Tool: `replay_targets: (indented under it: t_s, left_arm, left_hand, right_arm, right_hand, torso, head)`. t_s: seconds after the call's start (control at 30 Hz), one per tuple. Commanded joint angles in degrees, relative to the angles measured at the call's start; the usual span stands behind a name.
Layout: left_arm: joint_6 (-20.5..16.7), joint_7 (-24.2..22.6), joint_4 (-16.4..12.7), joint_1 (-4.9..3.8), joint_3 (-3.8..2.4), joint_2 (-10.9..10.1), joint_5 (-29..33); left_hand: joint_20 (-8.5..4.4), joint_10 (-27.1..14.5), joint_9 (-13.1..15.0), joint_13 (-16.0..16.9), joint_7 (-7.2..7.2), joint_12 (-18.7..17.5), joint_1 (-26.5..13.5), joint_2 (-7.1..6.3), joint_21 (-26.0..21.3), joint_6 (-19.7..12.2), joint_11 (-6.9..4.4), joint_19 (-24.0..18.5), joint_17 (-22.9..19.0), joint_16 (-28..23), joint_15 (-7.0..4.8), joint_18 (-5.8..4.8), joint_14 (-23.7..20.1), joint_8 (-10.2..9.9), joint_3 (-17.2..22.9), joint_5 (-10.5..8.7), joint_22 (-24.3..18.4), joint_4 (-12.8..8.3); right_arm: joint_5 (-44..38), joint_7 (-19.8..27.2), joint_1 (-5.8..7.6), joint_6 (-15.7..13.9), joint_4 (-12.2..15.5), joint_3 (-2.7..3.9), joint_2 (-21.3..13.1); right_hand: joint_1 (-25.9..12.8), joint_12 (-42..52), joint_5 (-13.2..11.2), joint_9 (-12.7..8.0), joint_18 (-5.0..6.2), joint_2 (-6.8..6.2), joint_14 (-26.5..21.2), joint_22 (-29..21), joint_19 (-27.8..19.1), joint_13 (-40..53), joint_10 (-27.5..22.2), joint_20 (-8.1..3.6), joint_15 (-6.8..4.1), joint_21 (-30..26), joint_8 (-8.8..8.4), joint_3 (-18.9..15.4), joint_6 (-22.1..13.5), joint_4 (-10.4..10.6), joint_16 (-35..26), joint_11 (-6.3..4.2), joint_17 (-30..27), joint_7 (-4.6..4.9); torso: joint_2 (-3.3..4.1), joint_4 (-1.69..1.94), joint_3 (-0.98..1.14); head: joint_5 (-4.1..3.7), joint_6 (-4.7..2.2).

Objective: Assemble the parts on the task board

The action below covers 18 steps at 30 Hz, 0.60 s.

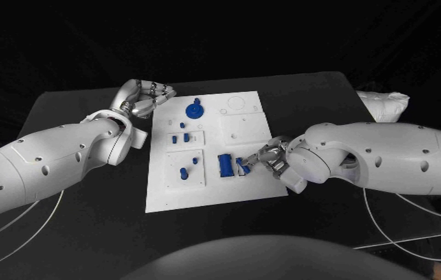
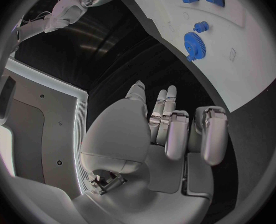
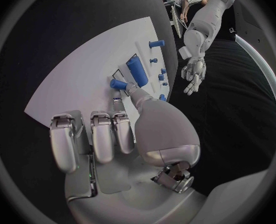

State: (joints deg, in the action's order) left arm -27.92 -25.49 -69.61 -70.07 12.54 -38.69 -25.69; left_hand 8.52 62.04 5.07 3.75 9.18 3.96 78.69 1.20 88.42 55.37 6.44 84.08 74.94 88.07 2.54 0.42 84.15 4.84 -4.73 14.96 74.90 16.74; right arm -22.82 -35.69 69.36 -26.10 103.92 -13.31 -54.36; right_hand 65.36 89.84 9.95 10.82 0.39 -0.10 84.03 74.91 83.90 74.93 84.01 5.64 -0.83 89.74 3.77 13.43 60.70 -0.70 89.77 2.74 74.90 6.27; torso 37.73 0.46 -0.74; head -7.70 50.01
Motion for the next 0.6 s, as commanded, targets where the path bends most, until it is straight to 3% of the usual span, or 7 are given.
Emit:
replay_targets:
  t_s: [0.03, 0.6]
  left_arm:
    - [0.8, -0.43, -0.07, 0.0, -0.04, 0.13, -0.17]
    - [0.82, -0.38, -0.04, 0.0, -0.04, 0.04, -0.17]
  left_hand:
    - [-0.37, 0.02, -0.08, -0.03, 0.01, -0.1, -0.01, 0.68, -0.35, 0.2, -0.31, 4.39, 11.65, -0.21, -0.41, 0.11, 4.64, -0.22, -0.42, 0.26, 14.4, -0.02]
    - [-0.37, 0.02, -0.08, -0.03, 0.01, -0.1, -0.01, 0.68, -0.35, 0.2, -0.31, 4.39, 11.65, -0.21, -0.41, 0.11, 4.64, -0.22, -0.42, 0.26, 14.4, -0.02]
  right_arm:
    - [-1.2, -0.99, -0.15, 1.47, 0.07, -0.11, -0.11]
    - [-1.3, -0.59, -0.2, 1.74, 0.2, -0.11, -0.21]
  right_hand:
    - [-0.6, 0.16, -0.17, -0.09, -0.39, -0.07, 5.97, 15.09, 6.1, 15.07, 5.99, 0.05, 0.17, 0.26, 0.05, -0.19, 0.03, 0.17, 0.23, 0.31, 15.1, 0.48]
    - [-0.87, 0.16, -0.18, -0.29, -0.39, 0.15, 5.97, 15.09, 6.1, 15.07, 5.99, 0.09, 0.2, 0.26, 0.15, -0.4, 0.42, 0.53, 0.23, 0.29, 15.1, 0.42]
  torso:
    - [0.0, 0.04, 0.02]
    - [-0.02, 0.06, 0.0]
  head:
    - [0.0, -0.01]
    - [-0.15, -0.01]
